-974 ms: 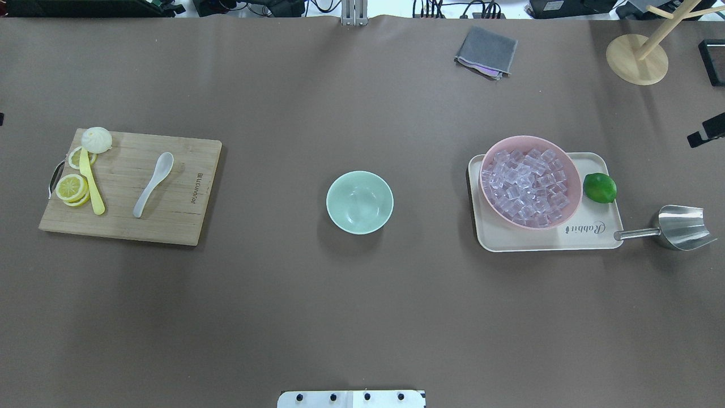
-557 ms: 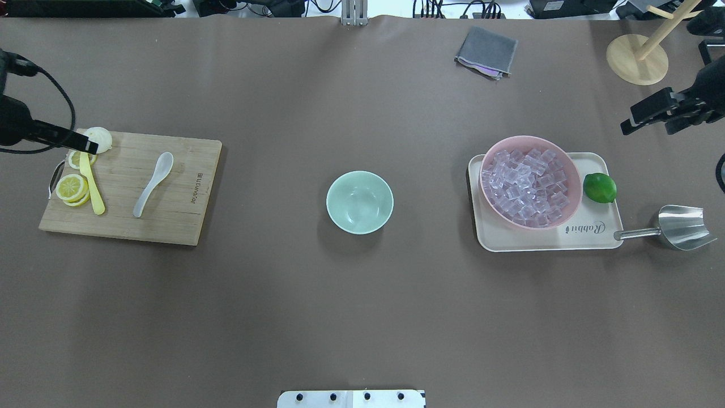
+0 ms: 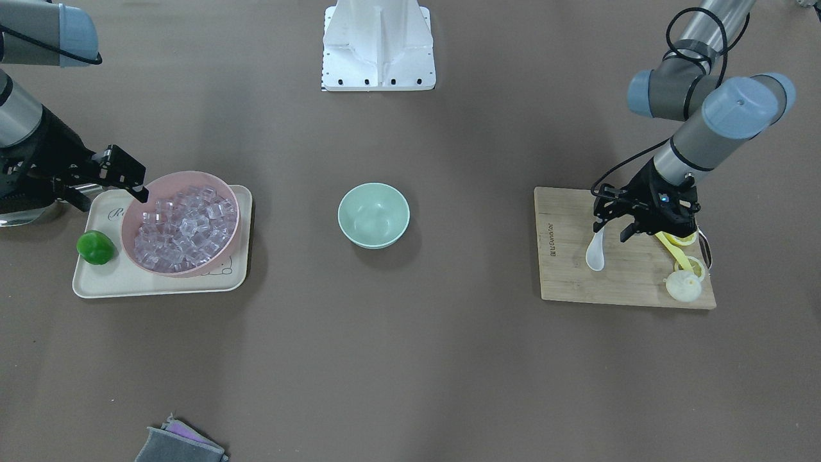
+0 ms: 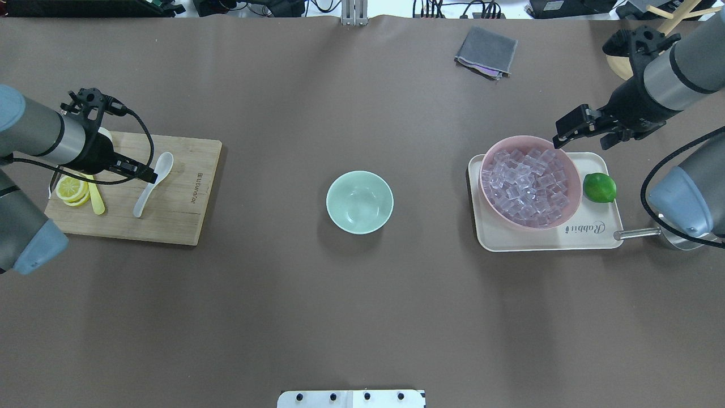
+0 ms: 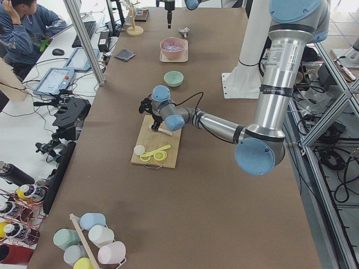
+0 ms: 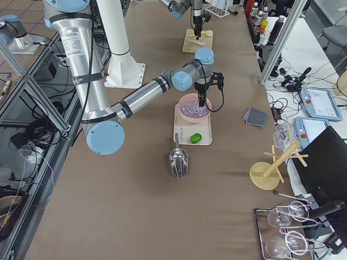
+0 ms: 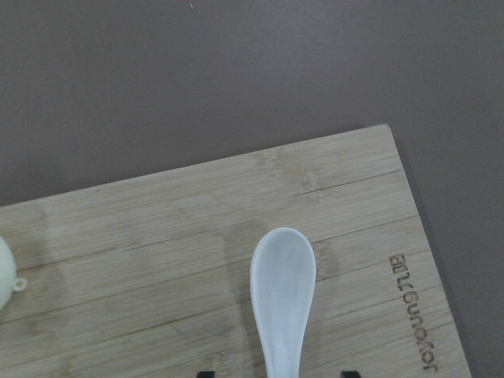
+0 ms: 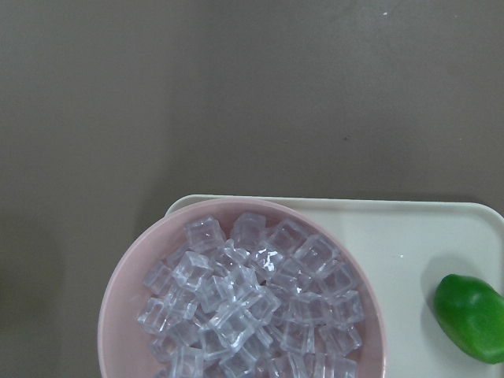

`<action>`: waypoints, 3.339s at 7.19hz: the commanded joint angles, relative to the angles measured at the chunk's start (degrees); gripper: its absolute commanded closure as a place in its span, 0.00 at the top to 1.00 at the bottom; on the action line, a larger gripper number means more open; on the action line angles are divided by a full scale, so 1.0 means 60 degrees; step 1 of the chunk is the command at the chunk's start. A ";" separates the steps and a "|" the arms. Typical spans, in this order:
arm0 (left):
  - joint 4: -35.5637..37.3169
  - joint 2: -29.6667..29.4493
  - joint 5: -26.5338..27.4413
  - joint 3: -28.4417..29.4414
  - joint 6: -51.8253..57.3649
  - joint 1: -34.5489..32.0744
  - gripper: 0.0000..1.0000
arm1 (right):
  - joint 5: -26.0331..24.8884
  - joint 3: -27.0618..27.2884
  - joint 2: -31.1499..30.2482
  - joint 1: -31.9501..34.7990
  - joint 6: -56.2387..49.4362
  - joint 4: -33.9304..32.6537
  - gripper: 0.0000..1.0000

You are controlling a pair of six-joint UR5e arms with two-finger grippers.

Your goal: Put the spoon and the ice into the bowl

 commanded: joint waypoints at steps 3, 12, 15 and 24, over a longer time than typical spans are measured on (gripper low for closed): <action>0.0000 -0.0137 0.0194 0.0315 0.0014 0.0275 0.40 | -0.0054 -0.0010 0.0110 -0.0210 0.0294 -0.0011 1.00; 0.1156 -0.3412 0.0233 0.0022 -0.3419 0.1369 0.00 | -0.0815 -0.0566 0.0784 -0.0839 0.0910 -0.0011 1.00; 0.1743 -0.4384 0.1336 0.0051 -0.3941 0.2559 0.00 | -0.0947 -0.0727 0.0784 -0.1000 0.0910 -0.0011 0.99; 0.1699 -0.4784 0.2232 -0.0634 -0.4191 0.2725 0.97 | -0.1212 -0.1853 0.1033 -0.1454 0.1143 0.0628 0.90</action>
